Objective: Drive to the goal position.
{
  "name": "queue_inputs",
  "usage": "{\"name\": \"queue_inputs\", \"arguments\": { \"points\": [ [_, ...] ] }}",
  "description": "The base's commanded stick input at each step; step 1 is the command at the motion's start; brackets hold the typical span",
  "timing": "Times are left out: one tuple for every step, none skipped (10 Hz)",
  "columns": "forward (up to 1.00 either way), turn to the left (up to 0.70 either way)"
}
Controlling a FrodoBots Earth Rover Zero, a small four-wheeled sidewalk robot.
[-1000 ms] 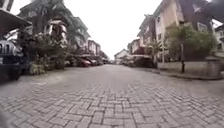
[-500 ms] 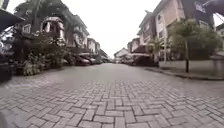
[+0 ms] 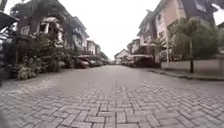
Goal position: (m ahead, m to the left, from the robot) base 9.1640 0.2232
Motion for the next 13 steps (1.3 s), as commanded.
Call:
{"name": "queue_inputs", "arguments": {
  "points": [
    [0.7,0.0],
    [0.7,0.0],
    [0.7,0.0],
    [0.7,0.0],
    [0.7,0.0],
    [0.7,0.0],
    [0.7,0.0],
    [0.7,0.0],
    [0.7,0.0],
    [0.7,0.0],
    [0.7,0.0],
    [0.7,0.0],
    [0.7,0.0]
  ]
}}
